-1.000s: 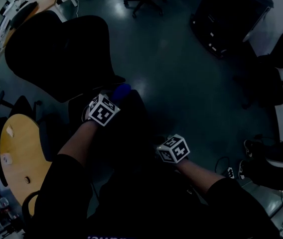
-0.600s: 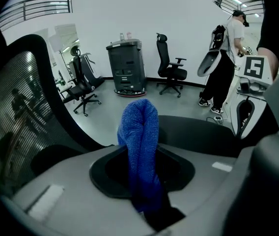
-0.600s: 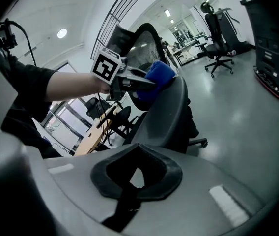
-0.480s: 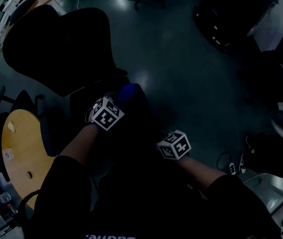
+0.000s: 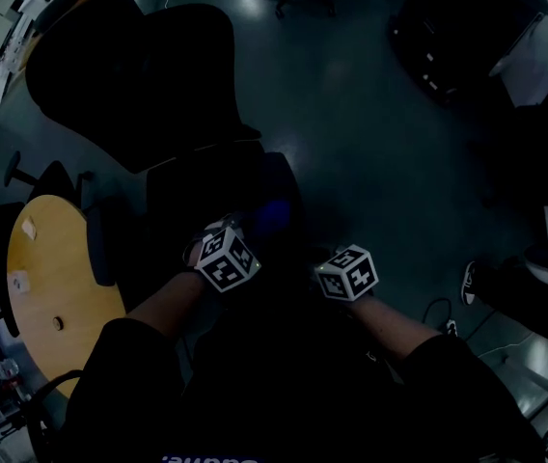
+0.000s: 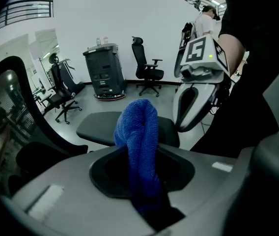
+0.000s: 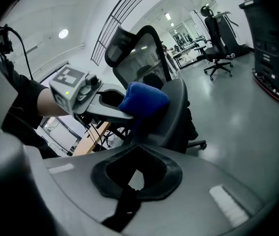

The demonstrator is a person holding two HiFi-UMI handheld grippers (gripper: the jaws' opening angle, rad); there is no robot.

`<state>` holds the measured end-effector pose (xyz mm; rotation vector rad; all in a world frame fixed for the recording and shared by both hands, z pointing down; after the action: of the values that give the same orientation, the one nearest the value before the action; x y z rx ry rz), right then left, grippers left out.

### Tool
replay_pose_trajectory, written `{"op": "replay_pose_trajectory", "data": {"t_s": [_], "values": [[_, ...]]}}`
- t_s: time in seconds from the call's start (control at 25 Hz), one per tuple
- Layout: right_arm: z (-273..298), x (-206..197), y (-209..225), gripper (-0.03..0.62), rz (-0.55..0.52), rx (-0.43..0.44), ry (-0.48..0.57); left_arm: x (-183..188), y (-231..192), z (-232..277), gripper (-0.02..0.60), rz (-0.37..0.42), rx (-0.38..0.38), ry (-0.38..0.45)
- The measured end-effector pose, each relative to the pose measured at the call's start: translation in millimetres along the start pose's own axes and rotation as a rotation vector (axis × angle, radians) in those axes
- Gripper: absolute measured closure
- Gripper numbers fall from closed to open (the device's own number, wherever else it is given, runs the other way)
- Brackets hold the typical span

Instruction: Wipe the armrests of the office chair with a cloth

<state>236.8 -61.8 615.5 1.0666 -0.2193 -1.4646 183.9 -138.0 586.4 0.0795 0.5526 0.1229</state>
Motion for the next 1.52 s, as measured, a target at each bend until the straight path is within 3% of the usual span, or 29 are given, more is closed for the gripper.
{"op": "replay_pose_trajectory", "data": {"t_s": [0.32, 0.6, 0.8, 0.96, 1.24, 1.52], "values": [[2.4, -7.0, -3.2, 0.589, -0.004, -0.021, 0.016, -1.1, 58.3, -12.5, 0.462, -0.043, -0.078, 0.032], [14.4, -26.5, -18.4, 0.589, 0.016, 0.003, 0.007, 8.3, 67.9, -29.8, 0.462, -0.04, -0.125, 0.066], [25.3, -28.4, -22.1, 0.589, 0.033, 0.009, 0.031, 24.5, 7.5, -34.3, 0.462, -0.097, -0.049, 0.118], [28.2, -27.2, -14.6, 0.589, 0.052, -0.004, 0.049, 38.7, -58.2, -26.8, 0.462, -0.093, 0.025, 0.104], [30.2, -22.8, -8.2, 0.589, 0.073, -0.013, 0.056, 48.5, -142.4, 4.6, 0.461, 0.059, 0.086, -0.058], [30.0, -23.6, -2.0, 0.589, 0.08, -0.013, 0.034, 58.5, -178.5, 42.7, 0.461, 0.23, 0.092, -0.182]]}}
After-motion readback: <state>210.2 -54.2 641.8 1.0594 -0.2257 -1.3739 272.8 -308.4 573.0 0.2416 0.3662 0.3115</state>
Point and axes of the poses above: the fingertips, and each gripper's own axes: z forward along the fingers, y to its right, x out of its top, the point moved 3 cm from there along -z, backward along the fingers, and after that the axes turned 7 degrees about z, right-handed, at the moved point
